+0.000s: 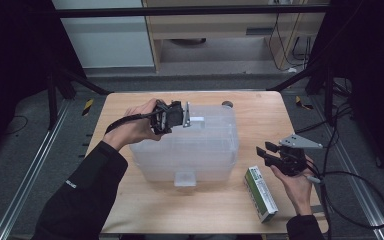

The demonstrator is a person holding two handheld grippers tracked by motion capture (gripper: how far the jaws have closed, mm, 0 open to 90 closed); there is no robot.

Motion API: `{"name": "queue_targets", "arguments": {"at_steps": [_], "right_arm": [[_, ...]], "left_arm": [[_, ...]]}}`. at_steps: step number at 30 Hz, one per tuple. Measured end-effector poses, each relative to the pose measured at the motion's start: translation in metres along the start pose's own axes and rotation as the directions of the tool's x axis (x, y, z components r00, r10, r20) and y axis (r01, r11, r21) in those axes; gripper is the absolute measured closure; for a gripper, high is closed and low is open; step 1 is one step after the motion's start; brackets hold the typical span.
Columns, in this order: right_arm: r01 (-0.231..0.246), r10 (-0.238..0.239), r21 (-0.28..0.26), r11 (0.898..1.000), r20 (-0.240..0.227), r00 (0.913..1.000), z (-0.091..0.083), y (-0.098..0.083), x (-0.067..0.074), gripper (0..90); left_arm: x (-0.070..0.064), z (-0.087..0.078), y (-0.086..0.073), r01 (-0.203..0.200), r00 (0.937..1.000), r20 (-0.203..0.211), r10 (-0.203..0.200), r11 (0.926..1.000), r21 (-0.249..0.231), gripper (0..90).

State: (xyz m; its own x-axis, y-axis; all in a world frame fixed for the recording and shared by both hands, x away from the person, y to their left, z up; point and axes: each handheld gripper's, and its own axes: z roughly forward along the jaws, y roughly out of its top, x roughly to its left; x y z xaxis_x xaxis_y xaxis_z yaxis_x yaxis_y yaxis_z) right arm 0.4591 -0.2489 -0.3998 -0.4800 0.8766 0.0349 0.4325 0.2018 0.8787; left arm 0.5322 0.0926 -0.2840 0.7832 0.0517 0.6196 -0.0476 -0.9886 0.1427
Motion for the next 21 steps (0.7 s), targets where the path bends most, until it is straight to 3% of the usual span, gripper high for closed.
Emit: {"name": "queue_targets", "arguments": {"at_steps": [10,21], "right_arm": [[0.011,-0.011,0.01,1.0,-0.038,0.9992,0.001,0.013,0.013,66.9],[0.004,-0.002,0.024,1.0,-0.065,0.9979,0.002,0.017,0.015,79.4]], "left_arm": [[0.003,-0.001,0.0,0.006,1.0,0.0,-0.006,1.0,0.002,73.8],[0.008,-0.001,-0.001,0.017,0.9998,-0.003,-0.017,0.9998,-0.01,73.5]]}}
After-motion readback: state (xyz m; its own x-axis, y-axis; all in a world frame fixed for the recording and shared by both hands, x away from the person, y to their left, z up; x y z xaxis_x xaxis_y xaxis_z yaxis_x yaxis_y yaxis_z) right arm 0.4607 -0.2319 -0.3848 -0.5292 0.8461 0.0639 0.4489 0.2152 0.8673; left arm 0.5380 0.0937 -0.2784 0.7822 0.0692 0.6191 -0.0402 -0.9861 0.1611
